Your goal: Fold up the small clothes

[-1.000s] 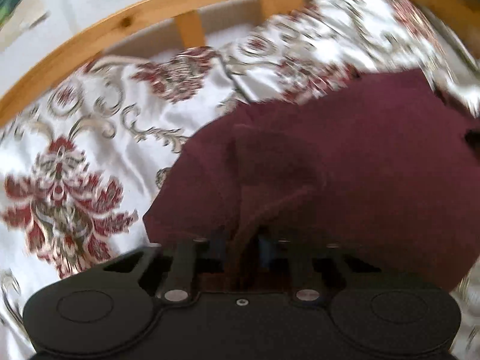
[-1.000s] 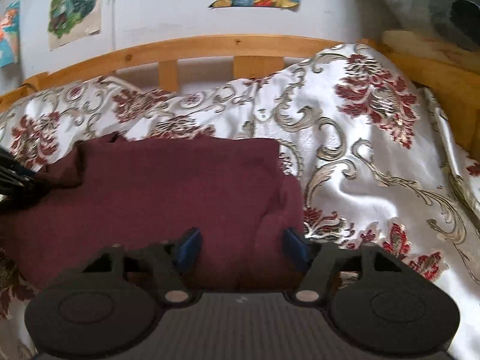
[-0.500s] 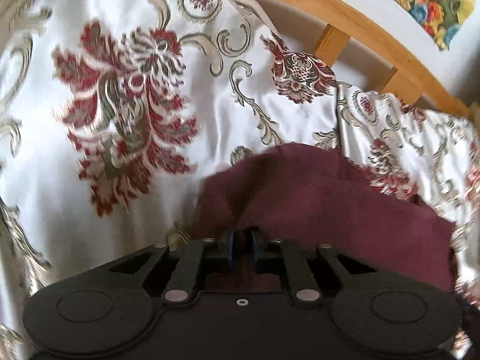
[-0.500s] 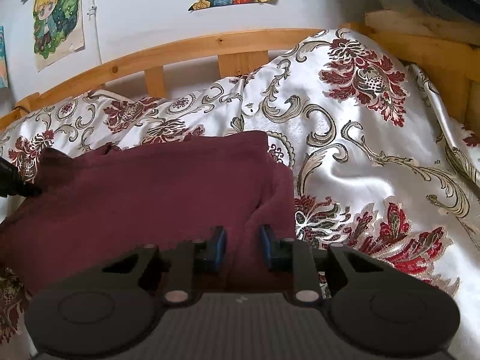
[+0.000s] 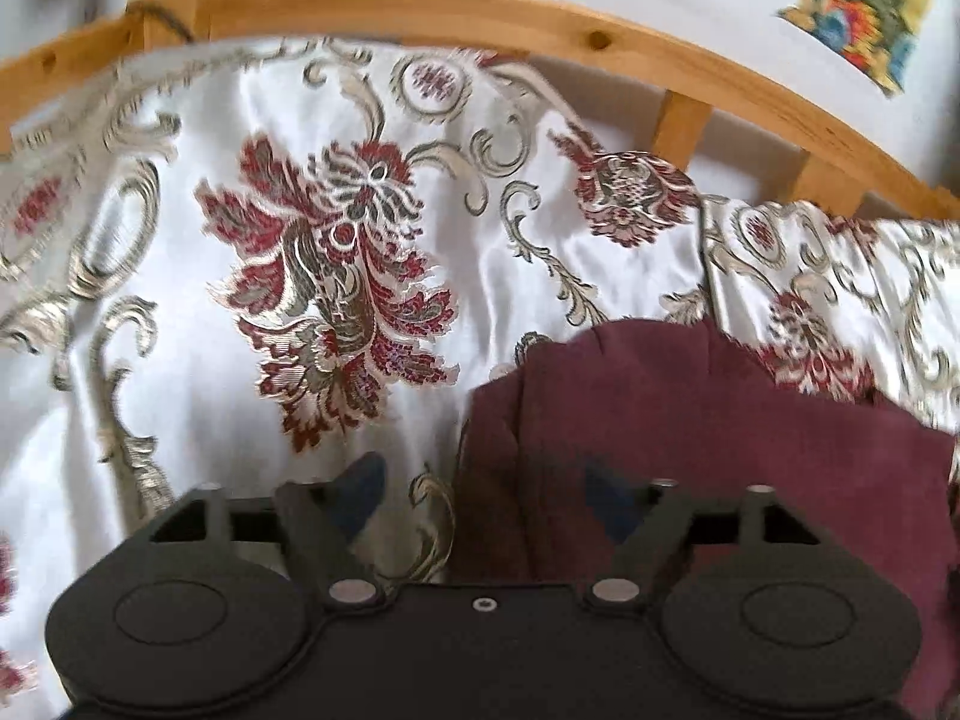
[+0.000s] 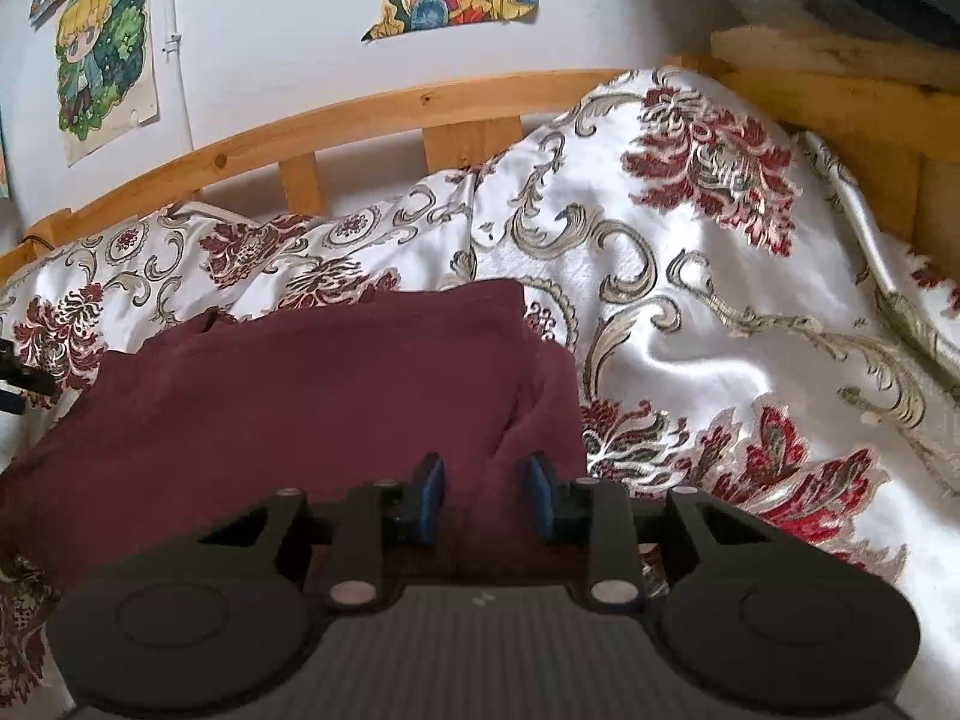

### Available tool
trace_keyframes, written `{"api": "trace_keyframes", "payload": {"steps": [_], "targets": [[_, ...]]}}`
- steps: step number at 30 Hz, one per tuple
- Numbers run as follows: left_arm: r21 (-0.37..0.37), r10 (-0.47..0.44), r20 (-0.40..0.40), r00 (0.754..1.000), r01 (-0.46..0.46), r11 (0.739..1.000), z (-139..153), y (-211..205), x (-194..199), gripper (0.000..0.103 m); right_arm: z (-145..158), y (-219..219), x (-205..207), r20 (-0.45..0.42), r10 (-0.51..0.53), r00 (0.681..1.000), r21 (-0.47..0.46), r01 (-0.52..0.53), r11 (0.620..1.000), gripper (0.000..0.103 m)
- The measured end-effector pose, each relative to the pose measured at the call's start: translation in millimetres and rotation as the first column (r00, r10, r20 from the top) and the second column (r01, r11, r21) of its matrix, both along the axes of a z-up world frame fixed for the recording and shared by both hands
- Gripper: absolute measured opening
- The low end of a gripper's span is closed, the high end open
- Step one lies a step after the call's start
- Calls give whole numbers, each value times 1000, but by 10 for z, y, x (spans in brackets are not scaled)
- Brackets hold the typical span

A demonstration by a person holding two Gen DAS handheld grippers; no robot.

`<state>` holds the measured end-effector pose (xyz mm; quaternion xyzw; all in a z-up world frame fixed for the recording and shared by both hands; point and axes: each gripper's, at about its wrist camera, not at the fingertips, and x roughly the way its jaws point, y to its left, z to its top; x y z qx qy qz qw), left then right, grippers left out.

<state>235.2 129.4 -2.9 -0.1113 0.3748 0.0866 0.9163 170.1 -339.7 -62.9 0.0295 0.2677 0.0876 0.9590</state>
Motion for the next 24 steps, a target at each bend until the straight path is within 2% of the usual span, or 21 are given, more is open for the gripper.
{"api": "trace_keyframes", "payload": {"steps": [1,3,8,11,14,16,18,22,24], "targets": [[16,-6,7,1000,6,1000,16,-26,-68,87,7,17,-20,11,-8,1000,-15,8,1000,38],[43,-13,13,1000,13,999,36,-78,-205,89,28,59,-51,35,-14,999,-48,15,999,54],[95,-26,5,1000,26,995,-28,-189,-509,93,71,194,-156,99,21,995,-137,-7,991,54],[108,-54,20,998,51,993,-78,-259,-700,99,118,271,-186,108,106,989,-120,-93,988,54],[138,-97,8,995,95,986,-138,-354,-807,99,101,286,-142,70,127,989,-58,-123,991,49],[162,-110,-26,994,113,980,-191,-406,-826,98,64,249,-82,38,86,996,-33,-85,996,48],[178,-112,-44,993,118,977,-228,-431,-846,98,30,184,-34,6,37,999,-13,-37,999,42],[169,-110,-57,992,118,978,-262,-419,-879,98,-23,101,0,-43,13,999,0,-13,1000,35],[159,-103,-61,993,112,981,-273,-403,-886,98,-28,75,-24,-47,17,999,0,-17,1000,14]]}}
